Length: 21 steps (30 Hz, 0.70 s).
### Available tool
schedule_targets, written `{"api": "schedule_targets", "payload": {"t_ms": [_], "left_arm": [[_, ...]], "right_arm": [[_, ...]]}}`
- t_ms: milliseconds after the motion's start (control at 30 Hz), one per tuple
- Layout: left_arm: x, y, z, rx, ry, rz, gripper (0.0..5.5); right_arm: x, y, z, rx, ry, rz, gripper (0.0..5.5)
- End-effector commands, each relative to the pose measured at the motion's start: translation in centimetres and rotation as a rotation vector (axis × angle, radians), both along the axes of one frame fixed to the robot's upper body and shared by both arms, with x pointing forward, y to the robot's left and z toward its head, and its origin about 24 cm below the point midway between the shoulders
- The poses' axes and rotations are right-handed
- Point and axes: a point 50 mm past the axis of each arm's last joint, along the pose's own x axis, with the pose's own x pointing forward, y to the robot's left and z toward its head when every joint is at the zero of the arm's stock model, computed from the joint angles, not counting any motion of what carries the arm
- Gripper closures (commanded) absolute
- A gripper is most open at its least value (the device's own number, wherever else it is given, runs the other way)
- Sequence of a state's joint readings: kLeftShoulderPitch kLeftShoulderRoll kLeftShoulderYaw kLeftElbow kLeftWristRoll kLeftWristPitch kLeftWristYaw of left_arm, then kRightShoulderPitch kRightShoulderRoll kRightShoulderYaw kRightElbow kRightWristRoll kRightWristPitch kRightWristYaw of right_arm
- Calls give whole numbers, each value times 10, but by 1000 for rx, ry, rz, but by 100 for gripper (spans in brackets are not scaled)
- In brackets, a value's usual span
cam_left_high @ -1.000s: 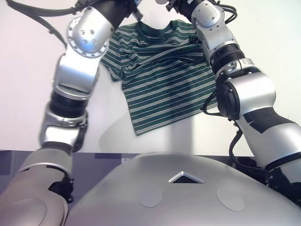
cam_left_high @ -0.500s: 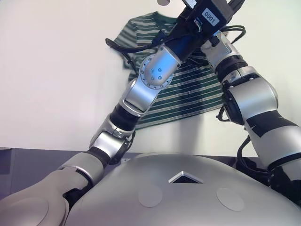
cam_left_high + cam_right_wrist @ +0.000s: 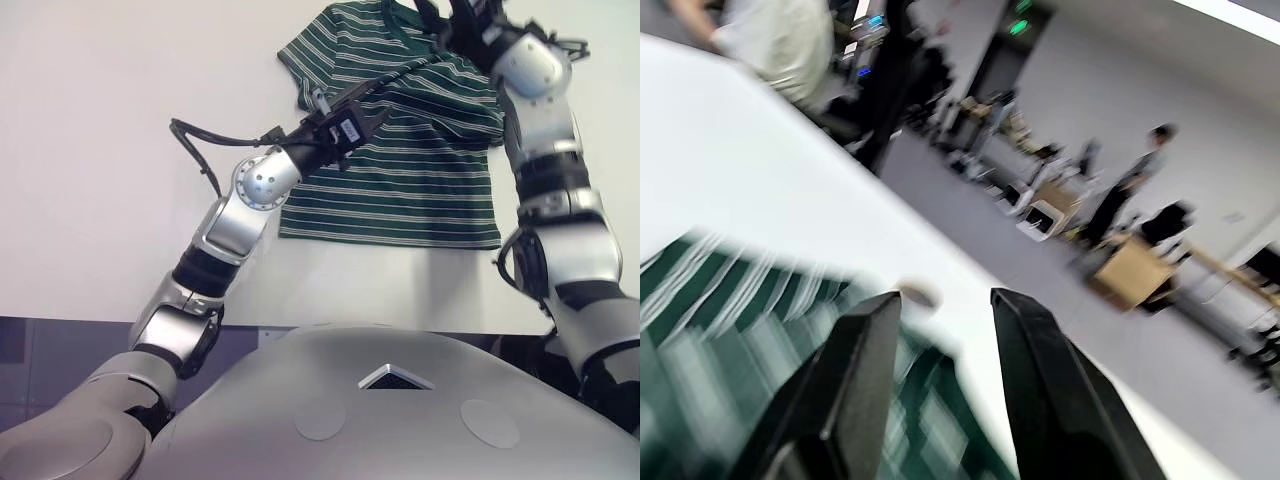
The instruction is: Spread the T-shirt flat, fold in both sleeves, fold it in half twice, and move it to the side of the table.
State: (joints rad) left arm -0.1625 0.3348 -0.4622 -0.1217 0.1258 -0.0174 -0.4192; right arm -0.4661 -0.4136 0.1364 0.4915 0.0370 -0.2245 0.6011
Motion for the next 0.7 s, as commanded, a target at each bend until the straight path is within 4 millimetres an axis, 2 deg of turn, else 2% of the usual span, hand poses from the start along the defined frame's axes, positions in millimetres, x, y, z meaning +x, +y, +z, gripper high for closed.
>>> {"api": "schedule_targets", "payload": {"t_ms": [33, 100, 200, 267, 333, 433, 500, 533, 600, 667, 700], "left_arm": [[-43, 33, -44, 118, 270, -97, 370], [-52, 33, -55, 138, 327, -119, 370], [-69, 37, -78, 259, 396, -156, 370], [-86, 42, -90, 331, 489, -208, 370], [-108, 50, -98, 389, 591, -283, 370], [-136, 62, -92, 428, 678, -407, 370], [-148, 66, -84, 440, 713, -461, 370], [-149, 66, -79, 430, 718, -473, 370], [-139, 58, -55, 329, 679, -447, 370], [-118, 51, -23, 190, 613, -391, 370], [-109, 49, -8, 124, 587, -373, 370]], "right_arm": [[-112, -27, -16, -93, 279, 298, 383], [-120, -35, -18, -106, 295, 298, 383], [-143, -46, -33, -249, 401, 371, 383], [-173, -66, -54, -483, 552, 474, 383], [-211, -100, -72, -670, 792, 574, 383], [-270, -147, -84, -712, 1174, 666, 383], [-292, -163, -87, -686, 1327, 690, 383], [-293, -168, -89, -674, 1350, 686, 383], [-261, -174, -93, -615, 1277, 582, 383], [-199, -173, -76, -424, 1126, 429, 383], [-166, -172, -54, -286, 1027, 372, 383]]}}
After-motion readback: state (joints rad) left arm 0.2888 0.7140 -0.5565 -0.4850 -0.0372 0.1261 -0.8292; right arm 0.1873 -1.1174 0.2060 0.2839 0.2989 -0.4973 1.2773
